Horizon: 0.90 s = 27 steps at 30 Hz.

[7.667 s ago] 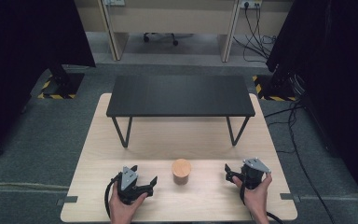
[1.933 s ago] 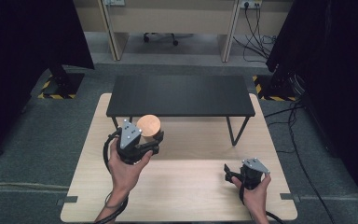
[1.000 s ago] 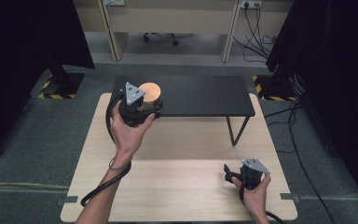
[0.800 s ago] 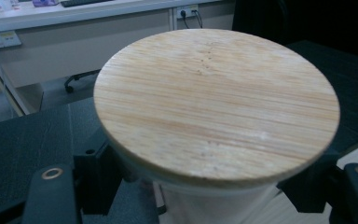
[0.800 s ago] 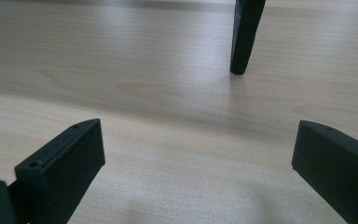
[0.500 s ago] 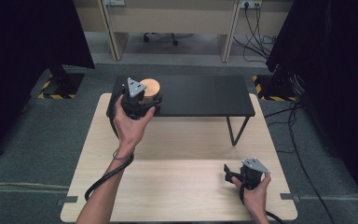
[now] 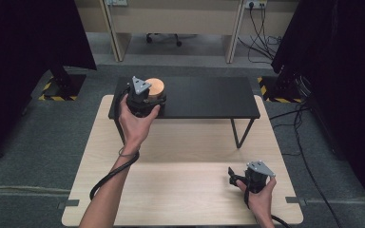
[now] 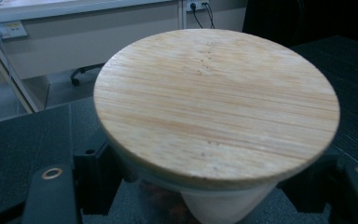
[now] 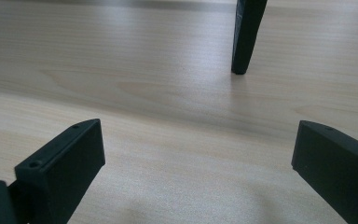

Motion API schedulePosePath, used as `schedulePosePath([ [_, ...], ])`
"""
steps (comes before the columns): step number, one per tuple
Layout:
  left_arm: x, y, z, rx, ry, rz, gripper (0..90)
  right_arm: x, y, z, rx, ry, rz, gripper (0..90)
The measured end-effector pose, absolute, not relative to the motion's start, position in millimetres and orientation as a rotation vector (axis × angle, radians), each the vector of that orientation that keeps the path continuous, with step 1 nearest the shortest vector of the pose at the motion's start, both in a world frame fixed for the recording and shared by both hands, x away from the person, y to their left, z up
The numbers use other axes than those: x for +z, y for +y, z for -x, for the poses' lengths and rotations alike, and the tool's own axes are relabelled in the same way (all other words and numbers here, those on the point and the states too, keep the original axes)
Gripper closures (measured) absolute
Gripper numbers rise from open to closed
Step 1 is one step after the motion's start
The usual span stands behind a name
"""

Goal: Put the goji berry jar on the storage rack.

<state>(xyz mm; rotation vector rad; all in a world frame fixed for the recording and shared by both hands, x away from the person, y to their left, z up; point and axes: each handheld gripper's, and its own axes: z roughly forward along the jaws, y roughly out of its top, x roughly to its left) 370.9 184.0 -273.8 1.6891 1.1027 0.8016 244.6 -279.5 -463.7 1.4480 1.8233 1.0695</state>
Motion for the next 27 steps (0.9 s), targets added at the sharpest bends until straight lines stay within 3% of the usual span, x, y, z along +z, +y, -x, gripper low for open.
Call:
schedulePosePath([
  [27, -298, 185, -384, 0.807, 1.104, -1.604, 25.4, -464, -279, -244, 1.070, 1.825, -1.436, 2.6],
])
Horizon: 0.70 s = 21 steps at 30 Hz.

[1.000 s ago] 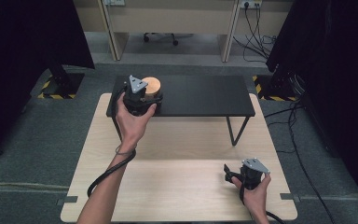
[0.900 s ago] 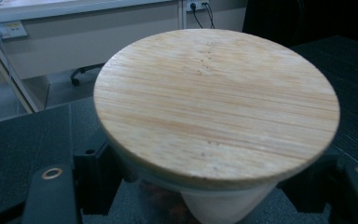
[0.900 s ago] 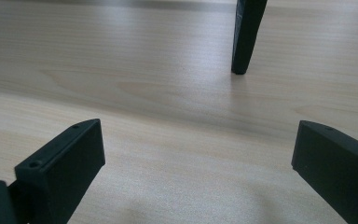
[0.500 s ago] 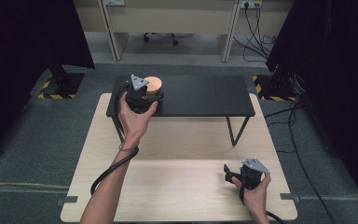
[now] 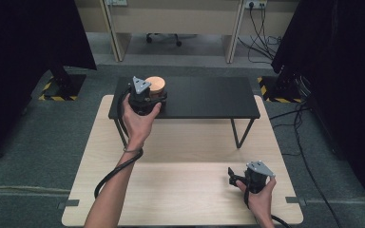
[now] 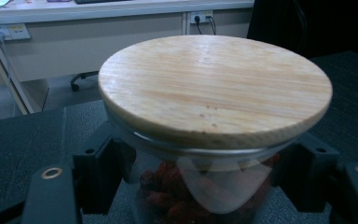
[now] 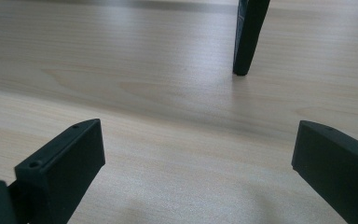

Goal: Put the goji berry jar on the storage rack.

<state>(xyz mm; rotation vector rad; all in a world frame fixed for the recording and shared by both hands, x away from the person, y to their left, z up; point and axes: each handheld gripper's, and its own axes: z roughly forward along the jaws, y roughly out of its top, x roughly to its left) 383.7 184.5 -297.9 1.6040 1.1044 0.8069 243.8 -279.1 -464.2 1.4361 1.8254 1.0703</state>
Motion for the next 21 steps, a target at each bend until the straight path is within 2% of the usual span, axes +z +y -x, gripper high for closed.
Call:
schedulePosePath([
  [21, -306.0, 184.1, -380.9, 0.825, 1.090, -1.576, 25.3, -464.1, -279.6, -243.9, 1.072, 1.827, -1.436, 2.6],
])
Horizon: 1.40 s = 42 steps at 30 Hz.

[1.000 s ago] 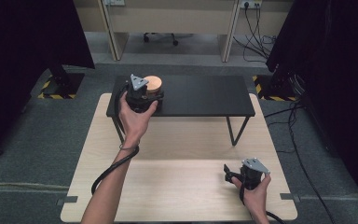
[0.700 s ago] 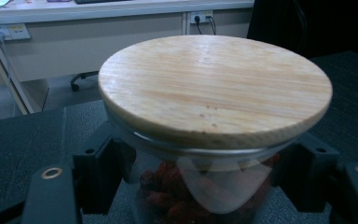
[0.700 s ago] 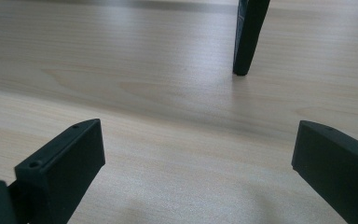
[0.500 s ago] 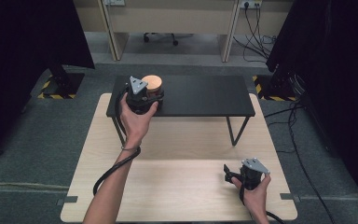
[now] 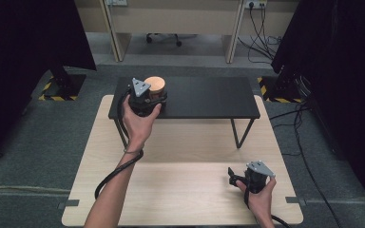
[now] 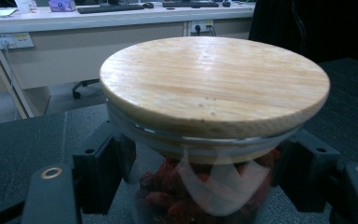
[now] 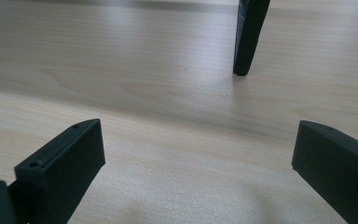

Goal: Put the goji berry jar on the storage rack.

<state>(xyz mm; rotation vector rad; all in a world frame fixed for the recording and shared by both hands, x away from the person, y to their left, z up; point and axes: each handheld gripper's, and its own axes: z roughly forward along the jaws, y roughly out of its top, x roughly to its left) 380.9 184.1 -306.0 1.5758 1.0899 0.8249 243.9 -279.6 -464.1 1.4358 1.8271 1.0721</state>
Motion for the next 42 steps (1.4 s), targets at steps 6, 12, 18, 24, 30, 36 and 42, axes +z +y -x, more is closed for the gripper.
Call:
schedulePosePath([
  [6, -307, 184, -381, 0.828, 1.090, -1.573, 25.3, -464, -280, -244, 1.072, 1.828, -1.436, 2.5],
  [12, -307, 184, -380, 0.828, 1.090, -1.572, 25.3, -464, -280, -244, 1.074, 1.828, -1.437, 2.5],
  [18, -307, 183, -380, 0.830, 1.093, -1.571, 25.3, -464, -281, -244, 1.081, 1.827, -1.440, 2.5],
  [24, -307, 183, -380, 0.830, 1.091, -1.571, 25.3, -464, -282, -244, 1.085, 1.827, -1.442, 2.4],
  [30, -307, 183, -380, 0.830, 1.091, -1.570, 25.3, -464, -281, -244, 1.080, 1.827, -1.440, 2.5],
  [36, -310, 187, -380, 0.822, 1.067, -1.560, 21.6, -464, -281, -244, 1.079, 1.827, -1.437, 2.5],
  [42, -313, 189, -364, 0.851, 0.997, -1.559, 5.4, -464, -281, -244, 1.080, 1.826, -1.440, 2.5],
])
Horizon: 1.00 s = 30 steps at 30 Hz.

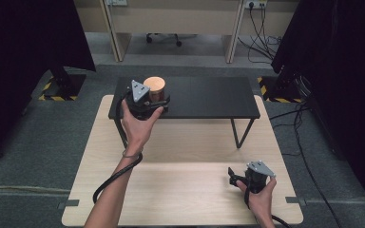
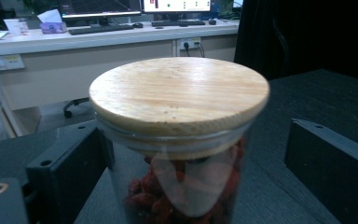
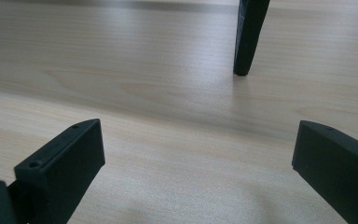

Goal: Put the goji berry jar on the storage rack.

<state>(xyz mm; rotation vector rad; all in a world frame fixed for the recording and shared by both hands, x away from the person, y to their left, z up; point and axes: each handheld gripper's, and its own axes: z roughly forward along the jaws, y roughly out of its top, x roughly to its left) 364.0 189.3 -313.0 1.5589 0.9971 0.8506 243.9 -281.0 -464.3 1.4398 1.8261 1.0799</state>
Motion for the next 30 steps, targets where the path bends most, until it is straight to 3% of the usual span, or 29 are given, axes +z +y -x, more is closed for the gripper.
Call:
schedulePosePath([
  [16, -331, 207, -302, 0.844, 0.967, -1.568, 3.0, -464, -280, -244, 1.076, 1.823, -1.441, 2.4],
  [30, -390, 207, -251, 0.812, 0.921, -1.605, 3.6, -464, -280, -243, 1.076, 1.819, -1.442, 2.4],
])
